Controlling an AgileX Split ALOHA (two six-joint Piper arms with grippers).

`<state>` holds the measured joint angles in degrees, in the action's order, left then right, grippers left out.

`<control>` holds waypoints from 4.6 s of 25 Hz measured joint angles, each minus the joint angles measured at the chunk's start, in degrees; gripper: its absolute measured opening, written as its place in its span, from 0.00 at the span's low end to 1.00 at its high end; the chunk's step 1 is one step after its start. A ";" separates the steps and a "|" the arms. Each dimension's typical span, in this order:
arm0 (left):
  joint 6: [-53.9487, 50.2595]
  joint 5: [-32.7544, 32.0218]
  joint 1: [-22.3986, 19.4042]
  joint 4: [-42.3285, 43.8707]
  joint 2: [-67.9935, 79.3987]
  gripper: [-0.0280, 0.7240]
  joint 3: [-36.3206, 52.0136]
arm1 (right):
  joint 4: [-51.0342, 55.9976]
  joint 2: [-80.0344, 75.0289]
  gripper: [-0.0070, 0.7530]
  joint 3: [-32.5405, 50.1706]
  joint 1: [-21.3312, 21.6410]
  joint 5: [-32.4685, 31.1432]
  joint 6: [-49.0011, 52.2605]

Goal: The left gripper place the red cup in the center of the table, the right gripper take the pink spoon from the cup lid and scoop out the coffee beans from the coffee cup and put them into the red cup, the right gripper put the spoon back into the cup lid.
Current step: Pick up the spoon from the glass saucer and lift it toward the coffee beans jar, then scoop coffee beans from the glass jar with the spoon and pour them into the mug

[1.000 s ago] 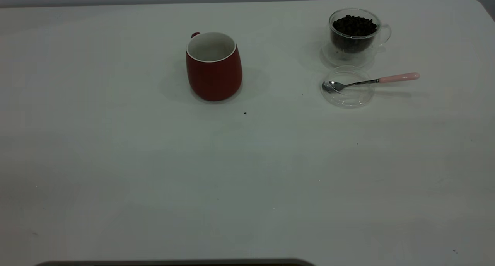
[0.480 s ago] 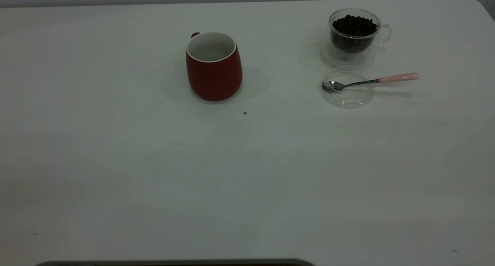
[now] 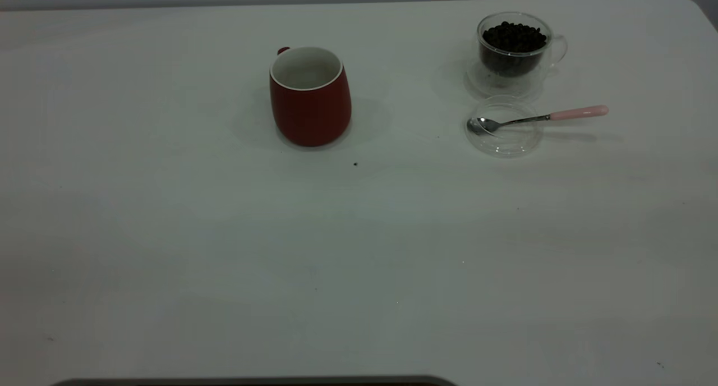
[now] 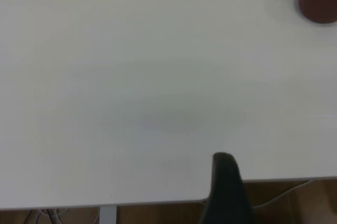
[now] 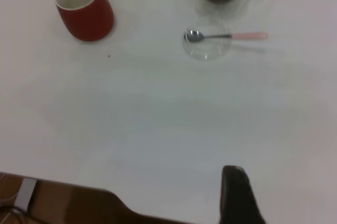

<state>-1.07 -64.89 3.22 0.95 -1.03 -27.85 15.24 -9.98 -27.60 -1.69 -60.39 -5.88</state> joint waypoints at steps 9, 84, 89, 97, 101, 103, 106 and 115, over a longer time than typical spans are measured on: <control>0.00 0.00 0.00 0.00 0.00 0.82 0.00 | 13.42 -33.02 0.78 0.00 0.00 22.56 -15.61; 0.01 0.00 0.00 0.00 0.00 0.82 0.00 | 65.91 -141.24 0.29 -53.93 17.04 4.20 -66.28; 0.12 0.00 0.00 -0.02 0.00 0.82 0.00 | 66.09 -141.24 0.14 -54.00 17.04 1.37 -66.28; 0.12 0.00 0.00 -0.02 0.00 0.82 0.00 | 62.25 -138.85 0.14 -54.02 20.03 0.70 -66.17; 0.12 0.00 0.00 -0.02 0.00 0.82 0.00 | 60.00 -135.18 0.14 -54.02 20.60 -3.48 -66.12; 0.12 0.00 0.00 -0.02 0.00 0.82 0.00 | 58.67 -133.09 0.14 -54.02 20.47 -4.96 -66.06; 0.12 0.00 0.00 -0.02 0.00 0.82 0.00 | 58.69 -130.05 0.14 -54.02 19.71 -5.06 -65.04; 0.12 0.00 0.00 -0.02 0.00 0.82 0.00 | 63.78 -126.86 0.14 -59.08 14.44 6.16 -64.03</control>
<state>-0.95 -64.89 3.22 0.93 -1.03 -27.85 79.02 -136.84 -86.68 12.75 -54.23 -69.91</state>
